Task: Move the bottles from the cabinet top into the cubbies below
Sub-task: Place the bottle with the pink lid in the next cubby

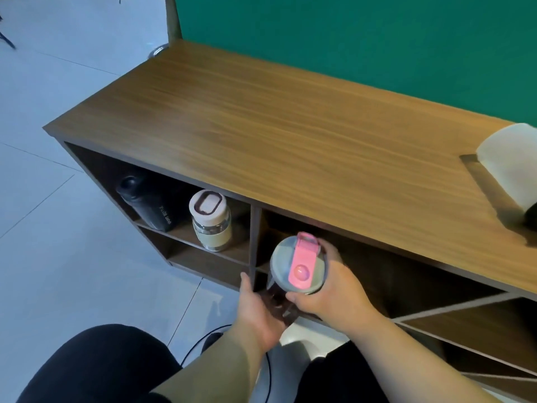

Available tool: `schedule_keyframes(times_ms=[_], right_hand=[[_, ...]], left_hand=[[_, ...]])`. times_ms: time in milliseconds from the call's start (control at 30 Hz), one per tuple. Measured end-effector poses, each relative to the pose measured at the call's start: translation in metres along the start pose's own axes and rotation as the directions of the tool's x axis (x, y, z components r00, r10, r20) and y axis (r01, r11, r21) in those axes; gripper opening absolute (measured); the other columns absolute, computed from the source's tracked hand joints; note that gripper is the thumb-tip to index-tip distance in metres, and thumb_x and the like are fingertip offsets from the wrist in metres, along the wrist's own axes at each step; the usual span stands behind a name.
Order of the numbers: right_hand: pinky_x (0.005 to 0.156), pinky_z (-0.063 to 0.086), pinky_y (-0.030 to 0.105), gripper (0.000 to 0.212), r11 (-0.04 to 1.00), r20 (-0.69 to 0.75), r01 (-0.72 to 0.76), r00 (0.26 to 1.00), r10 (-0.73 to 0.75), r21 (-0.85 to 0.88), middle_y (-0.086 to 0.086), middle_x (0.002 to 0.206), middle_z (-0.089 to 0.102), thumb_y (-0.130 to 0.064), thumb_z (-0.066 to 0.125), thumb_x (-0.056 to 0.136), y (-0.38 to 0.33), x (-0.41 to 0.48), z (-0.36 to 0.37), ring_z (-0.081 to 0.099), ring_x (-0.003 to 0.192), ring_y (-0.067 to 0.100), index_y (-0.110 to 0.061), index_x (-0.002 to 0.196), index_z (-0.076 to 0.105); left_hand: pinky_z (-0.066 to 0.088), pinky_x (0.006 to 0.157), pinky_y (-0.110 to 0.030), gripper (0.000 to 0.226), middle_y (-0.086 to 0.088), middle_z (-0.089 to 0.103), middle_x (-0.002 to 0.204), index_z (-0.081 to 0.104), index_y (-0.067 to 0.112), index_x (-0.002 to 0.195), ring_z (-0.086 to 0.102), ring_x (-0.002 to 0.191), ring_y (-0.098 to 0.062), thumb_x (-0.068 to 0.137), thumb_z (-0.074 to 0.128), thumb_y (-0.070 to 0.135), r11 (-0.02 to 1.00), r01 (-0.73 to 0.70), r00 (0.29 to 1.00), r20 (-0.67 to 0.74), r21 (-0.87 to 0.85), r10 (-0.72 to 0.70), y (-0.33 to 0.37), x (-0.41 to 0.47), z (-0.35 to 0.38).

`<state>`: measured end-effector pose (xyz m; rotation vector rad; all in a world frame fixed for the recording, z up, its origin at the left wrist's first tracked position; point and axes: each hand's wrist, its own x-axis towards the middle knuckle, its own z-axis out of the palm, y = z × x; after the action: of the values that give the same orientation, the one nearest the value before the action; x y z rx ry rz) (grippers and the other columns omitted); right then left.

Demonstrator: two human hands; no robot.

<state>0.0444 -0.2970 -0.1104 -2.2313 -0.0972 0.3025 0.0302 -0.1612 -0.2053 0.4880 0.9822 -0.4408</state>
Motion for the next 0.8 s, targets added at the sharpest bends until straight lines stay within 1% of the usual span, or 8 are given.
schedule_keyframes(times_ms=[67,167,267,333,400,567,667,800], right_hand=[[0.084,0.043,0.008,0.097,1.000,-0.010,-0.013,1.000,0.013,0.022,-0.025,0.112,0.059,-0.032,0.093,0.052,0.004,0.010,0.000,0.056,0.103,-0.010,-0.044,0.131,0.037],[0.075,0.039,0.003,0.072,0.999,-0.033,-0.013,0.999,0.014,0.032,-0.031,0.095,0.060,-0.025,0.094,0.055,0.003,0.019,-0.003,0.056,0.094,-0.020,-0.049,0.103,0.046],[0.069,0.040,0.002,0.050,0.999,-0.025,0.000,1.000,0.001,0.044,-0.026,0.083,0.069,-0.014,0.092,0.059,0.003,0.027,-0.007,0.062,0.083,-0.015,-0.036,0.089,0.058],[0.075,0.045,0.009,0.040,0.996,0.017,-0.034,0.999,0.032,0.077,-0.018,0.089,0.072,-0.016,0.090,0.065,0.001,0.031,-0.009,0.064,0.086,-0.008,-0.029,0.092,0.064],[0.078,0.043,0.004,0.040,0.991,0.050,-0.075,0.996,0.070,0.109,-0.016,0.099,0.070,-0.018,0.088,0.068,0.000,0.034,-0.012,0.062,0.090,-0.013,-0.033,0.095,0.064],[0.063,0.037,-0.004,0.031,0.957,0.192,-0.177,0.972,0.134,0.229,-0.025,0.089,0.065,-0.011,0.081,0.079,0.001,0.038,-0.021,0.057,0.071,-0.025,-0.035,0.086,0.063],[0.060,0.037,-0.004,0.033,0.953,0.249,-0.172,0.962,0.109,0.250,-0.028,0.071,0.067,-0.003,0.076,0.082,0.002,0.040,-0.022,0.058,0.066,-0.024,-0.034,0.084,0.063],[0.070,0.038,-0.003,0.036,0.975,0.166,-0.108,0.983,0.076,0.196,-0.035,0.085,0.069,-0.014,0.085,0.075,0.002,0.041,-0.023,0.059,0.085,-0.022,-0.036,0.095,0.067]], left_hand=[[0.045,0.111,-0.054,0.099,-0.026,0.072,0.124,0.062,0.006,0.131,0.065,0.123,-0.042,0.080,0.038,0.088,0.999,-0.007,1.000,0.007,-0.050,0.008,0.005,0.009,0.003],[0.043,0.112,-0.052,0.098,-0.026,0.069,0.128,0.061,0.003,0.128,0.065,0.118,-0.039,0.083,0.036,0.086,0.995,-0.044,0.999,0.001,-0.091,0.044,0.009,0.013,0.012],[0.052,0.095,-0.049,0.097,-0.025,0.067,0.131,0.061,0.003,0.130,0.065,0.114,-0.038,0.085,0.034,0.085,0.994,-0.043,0.998,0.032,-0.104,0.047,0.011,0.014,0.021],[0.047,0.104,-0.052,0.102,-0.023,0.065,0.134,0.056,0.005,0.139,0.060,0.125,-0.039,0.083,0.035,0.087,0.994,-0.012,0.995,0.095,-0.109,0.022,0.011,0.016,0.023],[0.032,0.118,-0.055,0.107,-0.021,0.060,0.141,0.048,0.008,0.148,0.052,0.136,-0.038,0.080,0.035,0.089,0.993,0.017,0.988,0.152,-0.115,0.000,0.010,0.019,0.022],[0.006,0.124,-0.060,0.118,-0.018,0.032,0.166,0.024,0.015,0.162,0.022,0.155,-0.037,0.075,0.035,0.093,0.988,0.065,0.981,0.192,-0.138,-0.037,0.011,0.023,0.026],[0.001,0.125,-0.061,0.125,-0.015,0.022,0.170,0.015,0.017,0.164,0.013,0.158,-0.035,0.069,0.038,0.095,0.989,0.066,0.976,0.214,-0.134,-0.036,0.012,0.030,0.025],[0.000,0.125,-0.061,0.126,-0.013,0.016,0.172,0.011,0.020,0.164,0.009,0.159,-0.034,0.067,0.039,0.096,0.988,0.067,0.974,0.225,-0.138,-0.034,0.012,0.033,0.025]])
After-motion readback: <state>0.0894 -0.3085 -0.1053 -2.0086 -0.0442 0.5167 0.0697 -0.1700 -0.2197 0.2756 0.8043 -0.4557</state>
